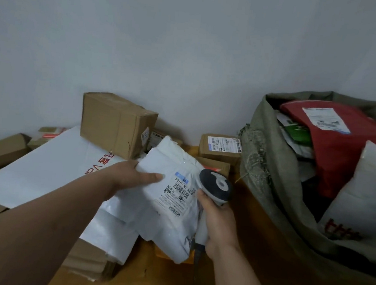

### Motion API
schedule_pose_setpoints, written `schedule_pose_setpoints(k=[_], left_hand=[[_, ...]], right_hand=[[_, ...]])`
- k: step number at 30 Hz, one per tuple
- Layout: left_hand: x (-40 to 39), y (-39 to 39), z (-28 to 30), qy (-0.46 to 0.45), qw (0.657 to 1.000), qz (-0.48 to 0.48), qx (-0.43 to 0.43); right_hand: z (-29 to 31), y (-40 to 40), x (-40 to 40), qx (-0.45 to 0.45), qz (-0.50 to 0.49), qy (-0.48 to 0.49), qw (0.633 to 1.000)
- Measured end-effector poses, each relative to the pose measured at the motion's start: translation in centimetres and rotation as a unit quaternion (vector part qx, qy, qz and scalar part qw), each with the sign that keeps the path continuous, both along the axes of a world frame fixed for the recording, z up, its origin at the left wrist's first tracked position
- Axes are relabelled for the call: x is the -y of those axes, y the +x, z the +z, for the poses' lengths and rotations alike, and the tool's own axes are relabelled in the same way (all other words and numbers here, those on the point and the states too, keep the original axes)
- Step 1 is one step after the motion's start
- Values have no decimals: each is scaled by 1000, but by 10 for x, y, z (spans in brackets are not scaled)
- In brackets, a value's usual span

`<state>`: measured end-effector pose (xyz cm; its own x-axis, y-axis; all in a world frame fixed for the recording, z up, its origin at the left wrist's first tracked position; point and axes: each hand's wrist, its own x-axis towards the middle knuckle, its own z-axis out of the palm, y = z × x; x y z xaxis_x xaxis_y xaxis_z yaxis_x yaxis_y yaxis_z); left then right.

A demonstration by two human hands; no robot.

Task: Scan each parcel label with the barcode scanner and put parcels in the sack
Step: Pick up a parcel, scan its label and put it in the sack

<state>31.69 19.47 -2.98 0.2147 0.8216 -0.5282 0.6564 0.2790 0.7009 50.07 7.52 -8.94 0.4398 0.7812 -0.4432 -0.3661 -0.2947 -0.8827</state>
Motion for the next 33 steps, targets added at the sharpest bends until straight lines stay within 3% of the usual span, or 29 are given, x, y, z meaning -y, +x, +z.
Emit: schedule_pose_setpoints(k=[4, 8, 17, 33], left_hand=[[19, -9, 11, 38, 996, 18, 73], [39, -33, 26, 108, 974, 124, 158], [99, -68, 66, 180, 938, 168, 246], [174, -93, 96, 197, 934, 144, 262]], right_hand=[[23, -1, 21, -12, -14, 27, 999], [58, -14, 51, 21, -35, 54, 998], [124, -73, 128, 157, 92, 139, 974], [160, -107, 219, 204, 87, 167, 961]])
